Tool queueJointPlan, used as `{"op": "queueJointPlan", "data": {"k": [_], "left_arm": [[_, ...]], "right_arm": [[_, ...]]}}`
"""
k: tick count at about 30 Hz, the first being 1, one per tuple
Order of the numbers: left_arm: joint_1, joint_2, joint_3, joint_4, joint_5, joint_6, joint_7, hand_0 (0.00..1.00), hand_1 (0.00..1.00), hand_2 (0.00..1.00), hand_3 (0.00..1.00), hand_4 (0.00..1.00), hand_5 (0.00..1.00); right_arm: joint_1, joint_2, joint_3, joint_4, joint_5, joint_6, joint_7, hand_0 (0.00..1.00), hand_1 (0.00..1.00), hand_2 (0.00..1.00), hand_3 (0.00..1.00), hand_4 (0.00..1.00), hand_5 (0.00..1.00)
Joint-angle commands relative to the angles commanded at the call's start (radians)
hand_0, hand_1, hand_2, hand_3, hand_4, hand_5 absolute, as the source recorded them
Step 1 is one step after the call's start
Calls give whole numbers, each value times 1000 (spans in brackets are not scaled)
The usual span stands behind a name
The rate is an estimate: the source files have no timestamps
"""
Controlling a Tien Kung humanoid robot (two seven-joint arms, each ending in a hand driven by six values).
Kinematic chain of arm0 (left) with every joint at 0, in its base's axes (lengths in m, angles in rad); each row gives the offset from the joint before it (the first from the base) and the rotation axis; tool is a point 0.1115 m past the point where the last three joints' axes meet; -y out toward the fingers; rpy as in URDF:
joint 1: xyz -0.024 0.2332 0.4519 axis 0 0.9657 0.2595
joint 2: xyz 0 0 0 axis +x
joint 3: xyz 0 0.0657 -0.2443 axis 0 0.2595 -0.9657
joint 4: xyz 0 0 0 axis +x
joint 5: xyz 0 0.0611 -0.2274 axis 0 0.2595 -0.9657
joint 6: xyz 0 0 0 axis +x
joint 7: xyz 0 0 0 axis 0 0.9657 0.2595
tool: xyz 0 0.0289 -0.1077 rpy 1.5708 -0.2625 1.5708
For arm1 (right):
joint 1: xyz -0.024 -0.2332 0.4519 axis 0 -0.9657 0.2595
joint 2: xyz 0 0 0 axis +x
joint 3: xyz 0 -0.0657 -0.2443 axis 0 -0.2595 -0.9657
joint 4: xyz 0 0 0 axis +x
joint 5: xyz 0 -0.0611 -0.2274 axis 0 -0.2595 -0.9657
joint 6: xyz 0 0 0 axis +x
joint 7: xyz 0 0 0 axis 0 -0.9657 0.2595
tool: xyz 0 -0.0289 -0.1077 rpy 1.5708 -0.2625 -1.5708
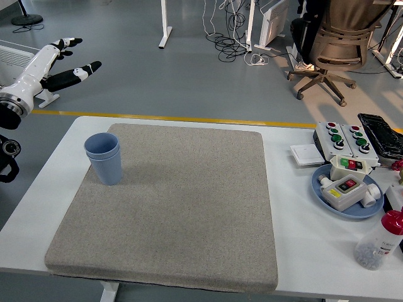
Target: Push cup pick cup insert cup
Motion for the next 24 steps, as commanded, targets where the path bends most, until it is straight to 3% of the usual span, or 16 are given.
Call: {"op": "queueJointPlan", "data": {"k": [4,5,6,9,11,12,13,15,17,18,21,23,24], "left_arm": [[146,-27,-165,-155,-175,58,-5,558,596,594,543,555,888],[177,-37,-196,-186,-214,63,-10,558,596,594,543,555,888],[215,-48,-228,-221,-253,68,-14,611,673,679,591,552,946],[316,-73,-288,-299,-383,72,-18,611,673,679,591,552,946],[380,-105,-327,-343,-461,65,-41,611,673,679,591,552,946],[425,-132,-353,-372,-506,61,-64,794,837,868,798,582,998],[462,-156,-374,-395,-532,53,-81,794,837,868,798,582,998],[536,-192,-402,-426,-550,40,-102,794,837,868,798,582,998],[614,-245,-432,-454,-548,19,-130,794,837,868,798,582,998],[649,-264,-442,-464,-548,10,-144,901,890,932,861,601,998],[737,-303,-453,-487,-513,6,-192,901,890,932,861,601,998],[778,-313,-447,-492,-496,5,-220,901,890,932,861,601,998],[801,-316,-442,-494,-491,-1,-231,955,934,980,934,607,998]], "right_arm": [[2,-2,-1,-1,5,-1,2,666,602,615,564,102,447],[2,-2,-1,-1,3,0,2,666,602,615,564,102,447],[2,-2,0,-2,1,0,2,666,603,614,565,102,447],[2,-2,-1,-2,2,0,3,666,603,614,565,102,447],[2,-3,-5,-3,8,0,5,666,603,614,565,102,447],[1,-4,-8,-3,15,-1,7,666,602,614,565,102,447],[0,-4,-11,-3,20,-1,8,666,602,614,565,102,447],[-1,-3,-11,-4,21,-2,9,666,602,614,565,102,447],[-1,-3,-8,-5,18,-1,10,666,602,614,565,102,447],[-2,-3,-6,-6,15,-1,9,666,603,614,564,102,446],[-1,-4,1,-7,5,1,8,666,603,614,564,102,446],[0,-5,5,-8,0,3,7,666,603,614,564,102,446],[0,-5,8,-8,-4,3,6,666,603,615,564,102,446]]}}
